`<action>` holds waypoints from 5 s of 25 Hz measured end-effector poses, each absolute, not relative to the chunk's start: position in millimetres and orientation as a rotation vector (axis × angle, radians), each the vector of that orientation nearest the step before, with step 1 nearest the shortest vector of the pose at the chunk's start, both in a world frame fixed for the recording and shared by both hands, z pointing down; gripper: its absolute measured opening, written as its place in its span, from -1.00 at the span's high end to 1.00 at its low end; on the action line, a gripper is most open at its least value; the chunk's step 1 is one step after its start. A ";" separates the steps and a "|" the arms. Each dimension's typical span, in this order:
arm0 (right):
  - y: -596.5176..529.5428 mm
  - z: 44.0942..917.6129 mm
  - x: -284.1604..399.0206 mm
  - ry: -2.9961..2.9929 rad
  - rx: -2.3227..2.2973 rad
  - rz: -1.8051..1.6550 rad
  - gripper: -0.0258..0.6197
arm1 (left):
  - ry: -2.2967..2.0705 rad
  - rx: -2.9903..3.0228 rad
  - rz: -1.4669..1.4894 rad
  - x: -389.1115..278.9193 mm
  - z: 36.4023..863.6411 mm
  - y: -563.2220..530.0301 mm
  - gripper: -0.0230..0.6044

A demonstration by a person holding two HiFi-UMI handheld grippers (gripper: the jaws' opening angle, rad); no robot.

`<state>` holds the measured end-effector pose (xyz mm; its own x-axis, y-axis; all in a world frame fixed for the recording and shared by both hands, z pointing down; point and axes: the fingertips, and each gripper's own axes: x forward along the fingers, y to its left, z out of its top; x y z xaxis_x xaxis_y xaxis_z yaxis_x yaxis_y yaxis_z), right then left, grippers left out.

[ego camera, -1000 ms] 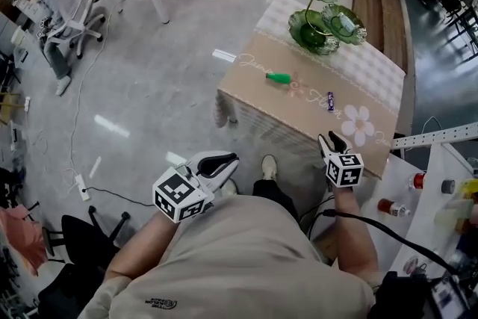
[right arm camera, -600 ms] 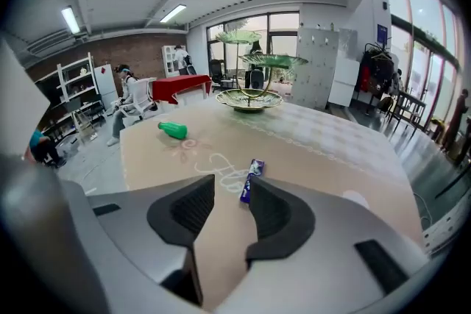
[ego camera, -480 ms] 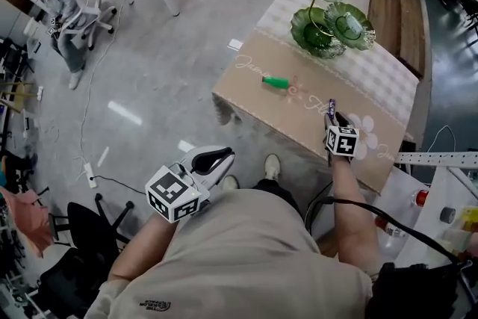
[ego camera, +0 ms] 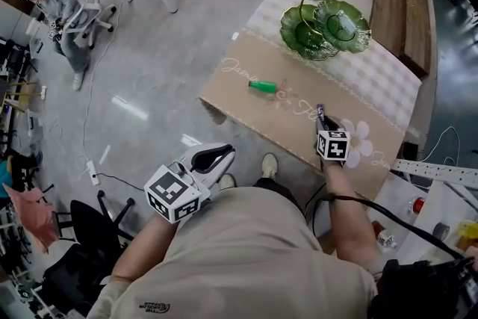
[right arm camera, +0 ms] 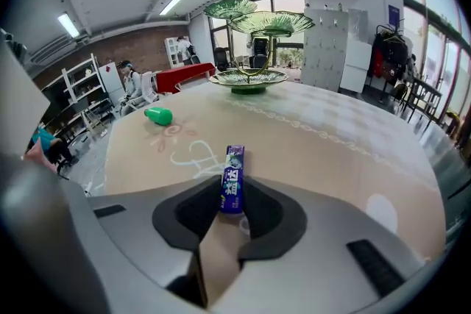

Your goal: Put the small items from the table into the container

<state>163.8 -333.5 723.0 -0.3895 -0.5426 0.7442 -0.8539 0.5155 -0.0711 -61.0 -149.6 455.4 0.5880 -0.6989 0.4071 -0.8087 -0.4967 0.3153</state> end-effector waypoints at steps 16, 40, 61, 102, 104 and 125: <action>-389.9 537.6 169.0 -2.360 0.904 0.301 0.63 | -1.180 2.392 0.256 -11.6 452.3 -192.5 0.84; -573.1 543.6 108.6 -2.141 0.743 0.223 0.63 | -1.458 2.204 0.160 -74.4 451.2 -166.4 0.84; -510.5 507.6 117.1 -2.207 0.913 0.236 0.62 | -1.315 2.309 0.180 -100.2 446.0 -134.1 0.84; -137.2 550.1 7.9 -2.464 0.646 0.171 0.65 | -1.051 2.447 0.168 -130.0 460.5 -24.0 0.83; -167.8 556.7 1.8 -2.456 0.603 0.131 0.52 | -1.092 2.429 0.172 -133.7 460.6 -30.9 0.83; -355.5 688.7 -64.5 -2.264 0.174 -0.102 0.33 | -1.567 2.104 0.124 -142.8 453.0 -74.9 0.83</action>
